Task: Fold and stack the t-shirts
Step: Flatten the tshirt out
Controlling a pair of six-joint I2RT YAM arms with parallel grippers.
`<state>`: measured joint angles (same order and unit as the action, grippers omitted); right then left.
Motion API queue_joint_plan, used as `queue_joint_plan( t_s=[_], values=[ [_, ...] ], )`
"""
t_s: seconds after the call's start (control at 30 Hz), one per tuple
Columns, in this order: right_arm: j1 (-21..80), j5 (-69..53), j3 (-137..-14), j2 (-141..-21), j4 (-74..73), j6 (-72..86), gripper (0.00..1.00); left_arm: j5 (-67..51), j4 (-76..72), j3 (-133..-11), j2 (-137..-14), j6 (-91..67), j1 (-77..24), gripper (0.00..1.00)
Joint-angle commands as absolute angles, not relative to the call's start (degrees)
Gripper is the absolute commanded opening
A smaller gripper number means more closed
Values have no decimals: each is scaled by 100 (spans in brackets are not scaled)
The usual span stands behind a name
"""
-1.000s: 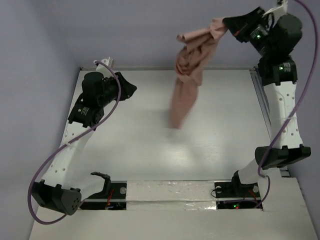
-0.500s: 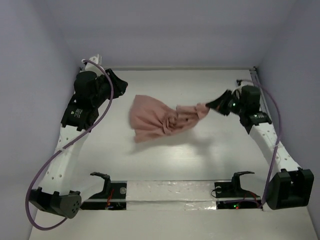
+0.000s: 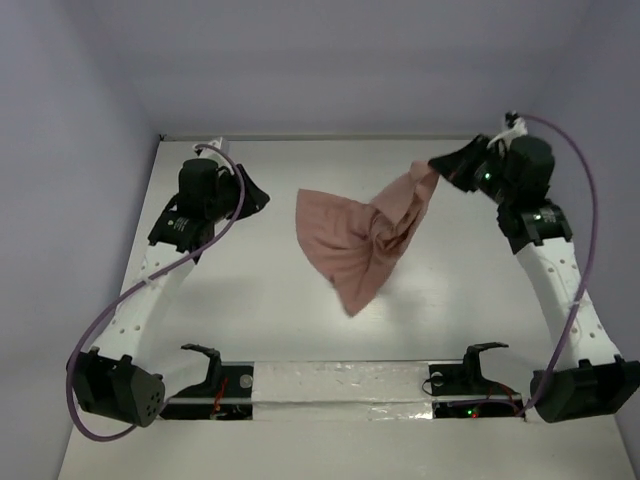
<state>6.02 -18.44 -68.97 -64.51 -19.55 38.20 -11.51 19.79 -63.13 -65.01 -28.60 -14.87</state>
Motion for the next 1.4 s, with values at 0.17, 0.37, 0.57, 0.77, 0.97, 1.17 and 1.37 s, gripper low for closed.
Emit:
queue_joint_plan(
  t_s=[0.17,0.37,0.57,0.77,0.97,1.17,1.37],
  values=[
    [1596,-3278,-10939,-7802,-1353,3964,0,-1222,1529,-7803,-6741,-2865,-1459,28],
    [2451,-3586,-12889,-9438,-1660,3973,0,-932,1608,-8262,-6847,-2848,-1249,28],
    [2505,-3322,-13588,-9537,-2048,3569,0,-1002,1670,-8306,-6680,-2848,-809,29],
    [2505,-3621,-12070,-8389,-1723,3384,0,-827,1863,-8323,-6627,-2786,-677,29],
    [2435,-2357,-8896,-6743,-2311,2900,0,-659,1986,-7929,-6583,-2707,-677,38],
    [2435,-1023,-5970,-6345,-2049,4340,13,-432,1960,-6831,-6513,-2654,-677,40],
    [1784,-167,-6045,-7284,-1863,4501,73,-615,1626,-5310,-6803,-2953,-677,40]
  ],
)
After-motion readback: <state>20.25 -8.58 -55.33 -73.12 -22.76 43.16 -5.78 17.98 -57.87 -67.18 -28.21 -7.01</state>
